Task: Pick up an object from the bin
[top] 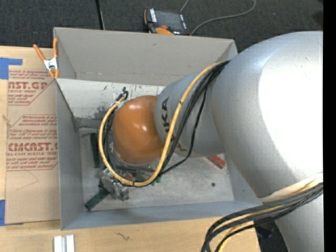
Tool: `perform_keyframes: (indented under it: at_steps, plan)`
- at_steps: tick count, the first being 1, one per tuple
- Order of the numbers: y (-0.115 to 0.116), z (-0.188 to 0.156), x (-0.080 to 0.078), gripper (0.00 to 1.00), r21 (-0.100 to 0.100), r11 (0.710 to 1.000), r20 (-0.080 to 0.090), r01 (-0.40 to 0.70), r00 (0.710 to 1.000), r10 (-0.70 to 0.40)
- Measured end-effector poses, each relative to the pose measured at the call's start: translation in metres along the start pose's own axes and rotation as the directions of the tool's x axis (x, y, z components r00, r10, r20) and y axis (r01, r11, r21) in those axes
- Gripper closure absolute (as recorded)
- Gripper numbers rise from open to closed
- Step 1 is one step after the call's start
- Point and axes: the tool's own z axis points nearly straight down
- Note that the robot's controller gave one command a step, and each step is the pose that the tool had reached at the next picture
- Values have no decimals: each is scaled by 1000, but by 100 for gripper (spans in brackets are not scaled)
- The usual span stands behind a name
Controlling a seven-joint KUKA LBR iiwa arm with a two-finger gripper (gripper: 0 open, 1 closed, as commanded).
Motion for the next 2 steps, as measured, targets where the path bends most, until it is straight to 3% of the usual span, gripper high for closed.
perform_keyframes:
  at_steps: [1,2]
  plan:
    - [0,1,1,0,-1,1000,-2,0,1000,0]
    - [0,0,0,100,0,1000,3,0,1000,0]
